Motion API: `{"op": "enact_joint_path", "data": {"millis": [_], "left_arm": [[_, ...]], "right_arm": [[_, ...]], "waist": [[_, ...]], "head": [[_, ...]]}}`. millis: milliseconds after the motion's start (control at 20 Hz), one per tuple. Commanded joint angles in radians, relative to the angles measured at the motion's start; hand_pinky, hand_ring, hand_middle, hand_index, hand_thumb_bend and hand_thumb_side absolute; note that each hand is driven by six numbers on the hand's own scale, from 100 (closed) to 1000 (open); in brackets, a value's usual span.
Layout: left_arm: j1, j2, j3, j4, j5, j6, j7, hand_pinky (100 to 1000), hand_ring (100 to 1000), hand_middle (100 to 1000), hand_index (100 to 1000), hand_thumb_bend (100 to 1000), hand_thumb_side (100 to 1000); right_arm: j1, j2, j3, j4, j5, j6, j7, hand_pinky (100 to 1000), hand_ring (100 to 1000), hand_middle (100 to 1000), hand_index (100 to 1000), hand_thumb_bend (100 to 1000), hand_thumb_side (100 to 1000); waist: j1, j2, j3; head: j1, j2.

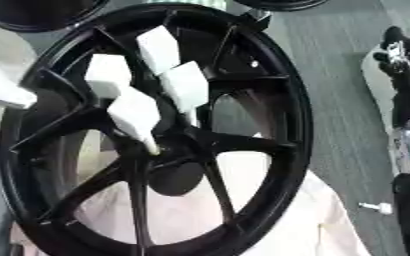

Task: Pull the pin out of the wheel hub.

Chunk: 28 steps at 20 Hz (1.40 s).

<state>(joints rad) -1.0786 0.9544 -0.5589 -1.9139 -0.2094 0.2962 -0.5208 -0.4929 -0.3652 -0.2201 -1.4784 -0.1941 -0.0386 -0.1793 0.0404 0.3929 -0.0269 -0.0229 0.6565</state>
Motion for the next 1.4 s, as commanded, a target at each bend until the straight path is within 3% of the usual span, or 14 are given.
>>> {"op": "enact_joint_path", "data": {"millis": [50,500,950,1400], "left_arm": [[-0.012,0.0,-0.003,0.029,-0.023,-0.008,0.017,766,719,731,804,599,399],[-0.01,-0.023,-0.016,0.07,-0.043,-0.037,0.042,758,708,721,788,542,352],[-0.003,-0.047,-0.025,0.128,-0.105,-0.115,0.073,742,663,680,765,565,294],[-0.001,-0.062,-0.027,0.135,-0.094,-0.112,0.088,740,653,671,763,547,273]], "right_arm": [[-0.013,-0.017,0.0,-0.027,0.009,0.001,0.002,884,756,716,753,360,584],[-0.015,-0.014,0.003,-0.028,0.008,0.002,0.004,884,756,716,753,360,585],[-0.016,-0.011,0.006,-0.028,0.01,0.004,0.007,884,756,717,753,362,590],[-0.018,-0.008,0.007,-0.028,0.01,0.005,0.007,884,756,717,753,361,591]], "waist": [[-0.004,-0.019,-0.001],[-0.008,-0.017,-0.005],[-0.018,-0.005,-0.009],[-0.023,0.0,-0.012]], "head": [[0.003,-0.014],[0.005,-0.015],[0.008,-0.012],[0.014,-0.017]]}}
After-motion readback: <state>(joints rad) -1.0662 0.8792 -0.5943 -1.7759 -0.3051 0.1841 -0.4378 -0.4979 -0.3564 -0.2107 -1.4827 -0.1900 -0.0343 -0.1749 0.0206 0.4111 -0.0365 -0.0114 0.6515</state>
